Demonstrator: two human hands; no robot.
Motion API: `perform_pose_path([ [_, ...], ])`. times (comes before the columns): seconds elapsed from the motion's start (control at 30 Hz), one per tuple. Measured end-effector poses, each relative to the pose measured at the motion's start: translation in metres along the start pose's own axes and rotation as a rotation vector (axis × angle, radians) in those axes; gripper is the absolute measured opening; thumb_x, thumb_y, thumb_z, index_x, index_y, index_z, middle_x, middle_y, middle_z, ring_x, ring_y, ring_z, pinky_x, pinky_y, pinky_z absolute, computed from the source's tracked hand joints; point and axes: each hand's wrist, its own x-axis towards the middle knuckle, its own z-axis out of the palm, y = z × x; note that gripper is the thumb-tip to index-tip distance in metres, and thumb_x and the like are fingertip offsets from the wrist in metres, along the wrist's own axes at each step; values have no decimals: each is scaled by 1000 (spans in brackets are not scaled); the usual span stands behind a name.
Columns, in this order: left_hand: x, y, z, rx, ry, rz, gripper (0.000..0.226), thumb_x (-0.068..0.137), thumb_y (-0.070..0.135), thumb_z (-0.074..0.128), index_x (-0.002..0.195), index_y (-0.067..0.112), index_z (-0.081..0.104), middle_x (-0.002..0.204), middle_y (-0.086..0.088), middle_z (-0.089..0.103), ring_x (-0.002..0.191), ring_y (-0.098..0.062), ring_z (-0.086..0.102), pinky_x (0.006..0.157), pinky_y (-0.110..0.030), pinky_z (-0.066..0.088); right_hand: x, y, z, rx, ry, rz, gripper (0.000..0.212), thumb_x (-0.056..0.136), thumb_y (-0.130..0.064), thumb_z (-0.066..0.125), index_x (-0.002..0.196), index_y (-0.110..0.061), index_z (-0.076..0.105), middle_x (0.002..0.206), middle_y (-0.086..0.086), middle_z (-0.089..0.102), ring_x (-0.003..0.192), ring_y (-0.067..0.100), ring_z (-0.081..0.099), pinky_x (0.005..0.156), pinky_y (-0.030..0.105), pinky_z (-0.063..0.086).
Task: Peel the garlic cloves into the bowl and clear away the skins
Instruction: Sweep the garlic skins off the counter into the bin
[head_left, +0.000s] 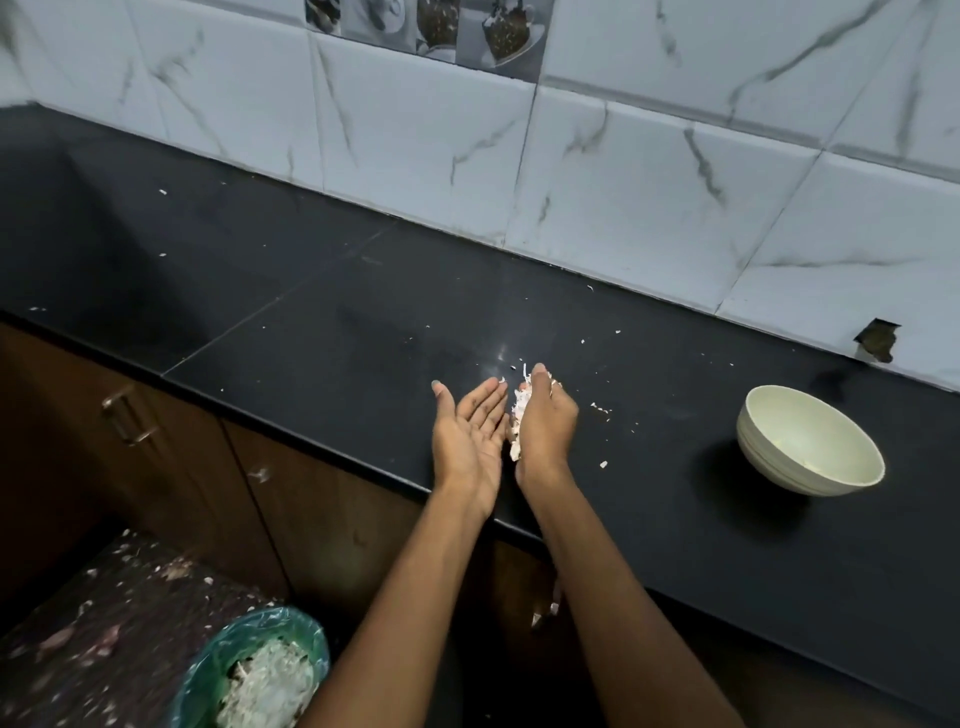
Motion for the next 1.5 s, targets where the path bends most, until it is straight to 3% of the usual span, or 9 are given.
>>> perform_pose_path([
  [0.23, -26, 62, -35, -176, 44, 165, 71, 108, 57, 33, 134, -2, 63, 132, -16, 70, 128, -26, 64, 112, -39, 45, -68, 6, 63, 346, -254, 196, 32, 104, -35, 59, 84, -10, 61, 76, 7, 64, 67, 20, 63, 61, 33, 51],
  [0.57, -73, 138, -168, -300, 368, 327, 59, 108, 46, 42, 132, -3, 64, 131, -20, 69, 121, -31, 68, 106, -41, 52, -177, 88, 156, 228, -616, 273, 25, 111, -20, 47, 113, -6, 68, 107, 10, 75, 99, 23, 71, 87, 33, 58],
  [0.7, -85, 138, -237, -367, 494, 350, 53, 110, 39, 40, 132, -4, 63, 129, -19, 71, 120, -31, 69, 109, -44, 49, -202, 154, 169, 185, -674, 484, 29, 110, -15, 47, 124, -10, 71, 123, 14, 75, 116, 28, 71, 102, 40, 55],
  [0.9, -74, 101, -340, -409, 789, 203, 51, 110, 40, 39, 127, -2, 64, 128, -23, 69, 120, -37, 66, 105, -49, 51, -211, 277, 173, 45, -529, 811, 29, 107, -27, 54, 103, -10, 78, 113, 22, 75, 110, 35, 71, 106, 51, 52],
  [1.0, -65, 75, -388, -482, 887, 58, 55, 110, 44, 33, 117, -3, 62, 128, -29, 65, 118, -43, 63, 100, -52, 51, -210, 344, 162, -38, -398, 985, 38, 109, -32, 49, 120, -4, 72, 122, 23, 71, 106, 35, 69, 103, 48, 53],
  [1.13, -61, 46, -432, -548, 1002, -22, 67, 107, 47, 31, 142, -5, 54, 139, -32, 59, 127, -45, 58, 106, -54, 48, -214, 406, 143, -154, -263, 1099, 49, 110, -31, 46, 143, 4, 55, 138, 25, 61, 119, 37, 63, 101, 48, 53],
  [1.3, -55, 31, -457, -581, 1093, -23, 65, 108, 46, 25, 139, -1, 58, 136, -28, 62, 124, -41, 60, 110, -52, 47, -203, 422, 135, -113, -144, 1147, 46, 113, -34, 37, 143, -5, 55, 140, 15, 60, 130, 29, 57, 112, 37, 44],
  [1.4, -54, 32, -460, -510, 1136, -37, 57, 109, 46, 24, 122, 9, 66, 127, -1, 69, 112, -23, 70, 99, -35, 55, -191, 434, 133, -120, -134, 1171, 37, 113, -31, 38, 136, -12, 59, 127, 10, 60, 115, 23, 55, 114, 41, 44],
  [1.5, -49, 23, -473, -451, 1141, -62, 51, 110, 48, 25, 102, 16, 64, 118, 18, 64, 109, -8, 66, 115, -28, 37, -184, 443, 132, -209, -143, 1148, 21, 108, -14, 46, 121, -11, 63, 109, 7, 58, 104, 21, 55, 105, 45, 46],
])
